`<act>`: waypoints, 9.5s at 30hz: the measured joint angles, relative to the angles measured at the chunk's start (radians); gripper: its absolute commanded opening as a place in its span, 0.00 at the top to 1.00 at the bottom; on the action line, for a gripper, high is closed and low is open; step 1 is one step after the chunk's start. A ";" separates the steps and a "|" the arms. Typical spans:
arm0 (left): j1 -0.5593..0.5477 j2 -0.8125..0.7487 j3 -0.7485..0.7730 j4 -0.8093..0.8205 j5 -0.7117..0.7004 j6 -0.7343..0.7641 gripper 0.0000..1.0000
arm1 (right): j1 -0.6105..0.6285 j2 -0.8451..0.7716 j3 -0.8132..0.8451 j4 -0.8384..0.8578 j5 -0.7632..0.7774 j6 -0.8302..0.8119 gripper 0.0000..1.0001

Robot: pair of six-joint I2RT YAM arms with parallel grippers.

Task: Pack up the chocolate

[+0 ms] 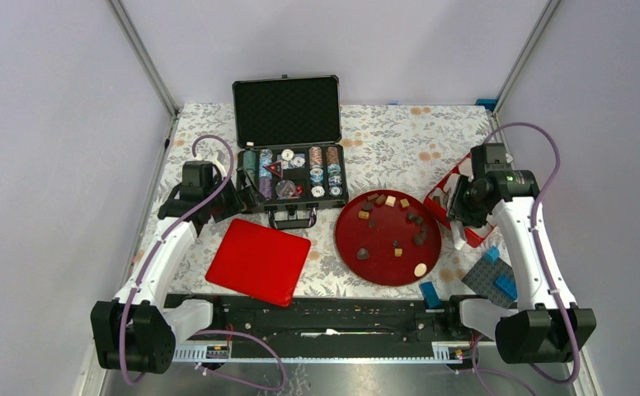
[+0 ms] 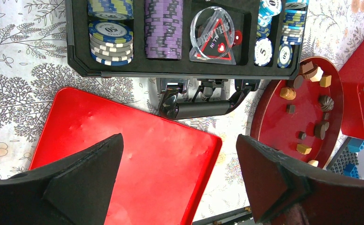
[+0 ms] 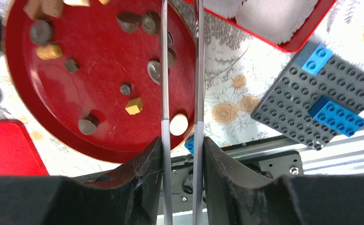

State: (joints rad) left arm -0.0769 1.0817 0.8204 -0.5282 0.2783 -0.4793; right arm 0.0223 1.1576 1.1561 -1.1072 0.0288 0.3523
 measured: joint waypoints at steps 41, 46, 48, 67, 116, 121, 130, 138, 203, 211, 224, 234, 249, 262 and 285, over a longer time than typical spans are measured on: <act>-0.008 -0.049 0.000 -0.002 0.000 0.000 0.01 | 0.285 -0.094 -0.095 -0.128 -0.040 0.075 0.53; -0.008 -0.049 0.000 -0.002 0.000 0.000 0.01 | 0.299 -0.079 -0.111 -0.108 -0.048 0.075 0.53; -0.008 -0.049 0.000 -0.002 0.000 0.000 0.01 | 0.306 -0.072 -0.120 -0.102 -0.050 0.076 0.53; -0.010 -0.048 0.000 -0.001 0.000 0.000 0.01 | 0.359 -0.014 -0.134 -0.057 -0.037 0.083 0.50; -0.016 -0.045 0.000 -0.002 -0.002 0.000 0.01 | -0.014 0.150 0.106 0.170 0.138 -0.020 1.00; -0.016 -0.039 0.000 -0.001 -0.014 0.001 0.01 | -0.071 0.190 0.078 0.214 0.150 -0.034 0.97; -0.019 -0.030 0.000 -0.001 -0.026 0.008 0.01 | -0.082 0.237 0.041 0.264 0.151 -0.045 0.92; -0.020 -0.030 0.000 -0.001 -0.034 0.009 0.01 | -0.083 0.273 0.041 0.283 0.135 -0.046 0.73; -0.024 -0.047 0.000 -0.002 -0.047 0.012 0.01 | -0.083 0.142 0.093 0.216 0.101 -0.070 0.78; -0.028 -0.046 0.000 -0.002 -0.047 0.011 0.01 | -0.017 -0.007 0.107 0.106 0.052 -0.068 0.81; -0.030 -0.032 0.017 -0.010 -0.047 0.011 0.01 | 0.289 -0.102 0.047 -0.103 -0.026 0.003 0.71; -0.031 -0.032 0.023 -0.010 -0.048 0.011 0.01 | 0.407 -0.104 0.007 -0.186 -0.091 0.056 0.65; -0.031 -0.032 0.023 -0.011 -0.047 0.011 0.01 | 0.483 -0.086 0.002 -0.215 -0.091 0.068 0.55; -0.031 -0.026 0.023 -0.011 -0.047 0.011 0.01 | 0.519 -0.043 -0.054 -0.176 -0.071 0.076 0.53; -0.037 0.002 0.030 -0.015 -0.047 0.011 0.01 | 0.540 0.011 0.094 -0.178 0.074 0.079 0.75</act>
State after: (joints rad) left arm -0.1135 1.0832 0.8505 -0.5430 0.2310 -0.4683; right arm 0.5621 1.1683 1.2503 -1.2854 0.1032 0.4313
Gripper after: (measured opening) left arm 0.985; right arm 0.382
